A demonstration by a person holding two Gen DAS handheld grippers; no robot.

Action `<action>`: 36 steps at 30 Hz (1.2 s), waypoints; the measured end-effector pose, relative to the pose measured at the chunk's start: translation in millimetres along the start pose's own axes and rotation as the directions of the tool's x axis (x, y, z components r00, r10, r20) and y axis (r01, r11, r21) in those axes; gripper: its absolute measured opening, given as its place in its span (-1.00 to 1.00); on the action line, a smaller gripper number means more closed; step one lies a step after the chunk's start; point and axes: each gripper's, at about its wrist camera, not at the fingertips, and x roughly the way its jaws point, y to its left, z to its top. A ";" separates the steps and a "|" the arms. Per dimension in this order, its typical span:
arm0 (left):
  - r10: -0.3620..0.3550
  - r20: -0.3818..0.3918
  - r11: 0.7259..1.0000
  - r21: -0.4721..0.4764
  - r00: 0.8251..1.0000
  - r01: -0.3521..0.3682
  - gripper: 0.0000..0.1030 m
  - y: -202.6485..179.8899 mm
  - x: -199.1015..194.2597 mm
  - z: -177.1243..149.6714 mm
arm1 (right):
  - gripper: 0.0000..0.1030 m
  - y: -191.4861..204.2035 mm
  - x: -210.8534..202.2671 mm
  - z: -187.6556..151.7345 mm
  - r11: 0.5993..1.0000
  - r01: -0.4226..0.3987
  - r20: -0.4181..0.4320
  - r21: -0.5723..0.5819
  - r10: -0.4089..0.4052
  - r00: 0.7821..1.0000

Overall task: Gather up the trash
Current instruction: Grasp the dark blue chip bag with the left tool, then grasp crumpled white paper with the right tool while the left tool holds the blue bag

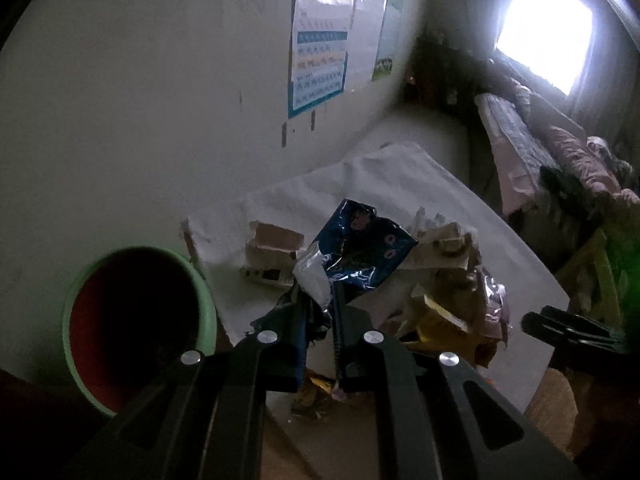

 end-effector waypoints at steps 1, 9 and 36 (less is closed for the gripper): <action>-0.002 0.003 1.000 -0.002 1.000 0.002 -0.85 -0.7 -0.9 -1.2 | 0.58 0.7 1.2 1.8 1.000 0.006 -0.001 -0.008 -0.006 1.000; -0.020 0.005 1.000 -0.024 1.000 0.020 -0.85 0.2 -4.5 -9.0 | 0.58 5.8 21.4 29.4 0.997 0.043 -0.019 -0.064 -0.044 0.999; -0.029 -0.009 0.996 -0.079 1.000 0.028 -0.85 13.2 -3.7 -19.6 | -0.03 35.9 95.1 74.4 0.995 -0.008 -0.119 -0.099 -0.004 0.993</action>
